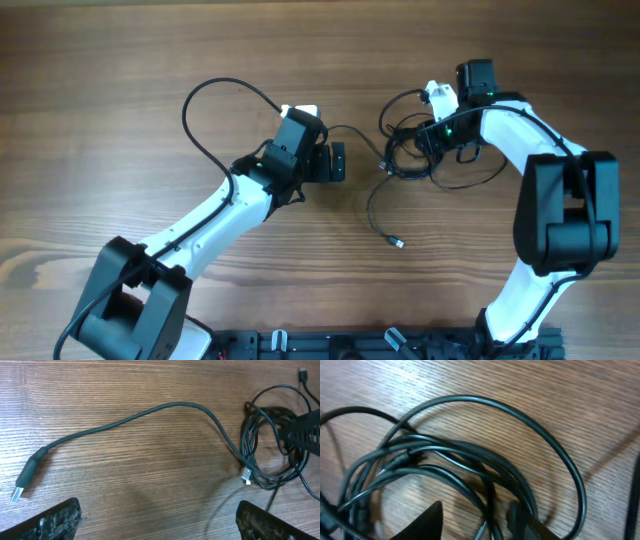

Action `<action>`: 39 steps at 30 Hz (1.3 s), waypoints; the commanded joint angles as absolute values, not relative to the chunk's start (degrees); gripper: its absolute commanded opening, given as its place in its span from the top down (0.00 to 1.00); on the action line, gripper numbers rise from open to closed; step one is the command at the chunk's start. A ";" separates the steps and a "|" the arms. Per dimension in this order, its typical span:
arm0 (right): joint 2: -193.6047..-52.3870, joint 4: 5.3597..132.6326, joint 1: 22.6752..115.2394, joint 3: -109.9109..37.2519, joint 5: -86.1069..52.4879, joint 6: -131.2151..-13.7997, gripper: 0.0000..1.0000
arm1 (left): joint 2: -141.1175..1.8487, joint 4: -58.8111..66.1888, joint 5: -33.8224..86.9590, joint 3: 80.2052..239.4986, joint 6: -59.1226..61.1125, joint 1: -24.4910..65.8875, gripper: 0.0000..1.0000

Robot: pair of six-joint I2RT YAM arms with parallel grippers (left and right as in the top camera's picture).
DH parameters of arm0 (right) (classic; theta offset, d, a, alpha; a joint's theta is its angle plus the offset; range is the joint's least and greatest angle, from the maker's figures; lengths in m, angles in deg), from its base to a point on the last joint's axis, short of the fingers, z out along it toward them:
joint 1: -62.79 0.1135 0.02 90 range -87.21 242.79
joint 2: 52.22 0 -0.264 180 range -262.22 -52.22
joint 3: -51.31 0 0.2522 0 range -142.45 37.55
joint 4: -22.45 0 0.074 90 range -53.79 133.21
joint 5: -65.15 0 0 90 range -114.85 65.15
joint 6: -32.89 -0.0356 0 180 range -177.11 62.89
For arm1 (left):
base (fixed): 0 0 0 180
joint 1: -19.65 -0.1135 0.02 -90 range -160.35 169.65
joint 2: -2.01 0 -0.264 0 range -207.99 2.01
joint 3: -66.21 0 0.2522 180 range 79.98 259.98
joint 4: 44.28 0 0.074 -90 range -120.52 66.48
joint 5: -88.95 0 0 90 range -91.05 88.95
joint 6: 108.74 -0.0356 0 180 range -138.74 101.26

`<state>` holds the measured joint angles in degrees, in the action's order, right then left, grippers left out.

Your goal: Untangle cables

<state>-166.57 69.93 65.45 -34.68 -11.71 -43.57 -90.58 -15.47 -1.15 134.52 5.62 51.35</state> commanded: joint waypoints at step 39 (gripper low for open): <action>-136.65 24.33 72.14 -31.38 47.24 -95.61 0.95 | -79.42 -22.77 30.37 134.63 -8.04 50.02 0.00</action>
